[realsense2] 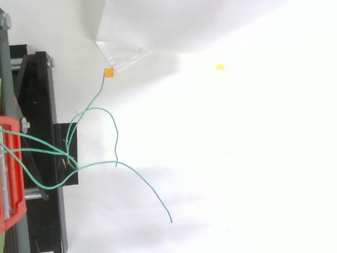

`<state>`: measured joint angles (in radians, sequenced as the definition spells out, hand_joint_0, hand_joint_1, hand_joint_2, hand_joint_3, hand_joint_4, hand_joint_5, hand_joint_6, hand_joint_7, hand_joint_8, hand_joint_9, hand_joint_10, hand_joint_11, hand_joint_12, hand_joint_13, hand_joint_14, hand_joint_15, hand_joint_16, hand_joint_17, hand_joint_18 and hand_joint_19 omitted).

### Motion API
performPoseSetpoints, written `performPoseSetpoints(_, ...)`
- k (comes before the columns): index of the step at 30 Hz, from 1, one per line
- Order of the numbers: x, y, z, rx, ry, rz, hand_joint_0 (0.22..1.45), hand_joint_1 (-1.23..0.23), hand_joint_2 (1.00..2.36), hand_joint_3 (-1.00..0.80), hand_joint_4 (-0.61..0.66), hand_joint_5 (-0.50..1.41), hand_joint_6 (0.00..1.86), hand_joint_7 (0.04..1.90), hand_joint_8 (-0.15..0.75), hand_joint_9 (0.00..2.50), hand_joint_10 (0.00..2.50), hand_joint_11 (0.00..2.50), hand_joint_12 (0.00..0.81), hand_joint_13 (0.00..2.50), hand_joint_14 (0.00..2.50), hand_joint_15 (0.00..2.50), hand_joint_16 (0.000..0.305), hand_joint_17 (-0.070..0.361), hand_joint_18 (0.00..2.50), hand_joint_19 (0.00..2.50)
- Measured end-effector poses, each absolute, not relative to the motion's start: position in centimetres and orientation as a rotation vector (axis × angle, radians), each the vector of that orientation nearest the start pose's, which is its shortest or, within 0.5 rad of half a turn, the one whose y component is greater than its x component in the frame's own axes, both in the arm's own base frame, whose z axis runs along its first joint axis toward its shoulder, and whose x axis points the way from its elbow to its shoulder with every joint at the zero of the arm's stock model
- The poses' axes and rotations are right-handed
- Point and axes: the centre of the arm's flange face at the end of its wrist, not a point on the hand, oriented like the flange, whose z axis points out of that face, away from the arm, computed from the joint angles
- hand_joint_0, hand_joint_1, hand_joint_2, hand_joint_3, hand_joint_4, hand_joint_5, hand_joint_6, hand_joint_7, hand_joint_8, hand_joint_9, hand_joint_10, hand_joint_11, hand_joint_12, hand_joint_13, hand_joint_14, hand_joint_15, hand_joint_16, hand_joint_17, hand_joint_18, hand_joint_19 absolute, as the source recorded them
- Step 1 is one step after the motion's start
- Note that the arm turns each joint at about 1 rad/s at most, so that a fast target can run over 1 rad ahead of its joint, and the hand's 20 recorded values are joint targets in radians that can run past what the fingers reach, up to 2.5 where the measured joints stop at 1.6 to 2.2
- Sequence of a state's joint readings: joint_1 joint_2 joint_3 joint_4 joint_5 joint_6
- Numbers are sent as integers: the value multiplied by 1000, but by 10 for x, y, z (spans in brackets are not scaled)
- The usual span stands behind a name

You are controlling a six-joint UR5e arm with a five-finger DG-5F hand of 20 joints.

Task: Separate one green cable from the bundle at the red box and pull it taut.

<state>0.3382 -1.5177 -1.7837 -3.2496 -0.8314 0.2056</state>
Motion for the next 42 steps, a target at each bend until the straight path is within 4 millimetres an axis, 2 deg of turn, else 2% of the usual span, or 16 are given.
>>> performPoseSetpoints(7,453,-53,409,1561,988,840,578,-738,1000,-500,222,-164,502,758,286,1044,15,572,369,1043,15,574,35,79,602,925)
performPoseSetpoints(20,453,-53,409,1561,988,840,542,-715,1000,-500,152,-167,502,752,304,1007,16,599,376,1048,14,583,35,78,622,958)
performPoseSetpoints(24,453,-53,409,1561,988,840,566,-767,1000,-500,133,-167,502,759,230,1105,18,686,365,1132,17,633,37,84,705,968)
performPoseSetpoints(27,453,-53,409,1561,987,840,585,-787,1000,-500,139,-167,502,760,214,1096,16,697,359,1131,15,635,37,82,709,970)
performPoseSetpoints(42,453,-53,409,1561,988,840,559,-738,1000,-500,170,-162,503,771,239,1084,17,653,362,1120,16,619,38,86,709,959)
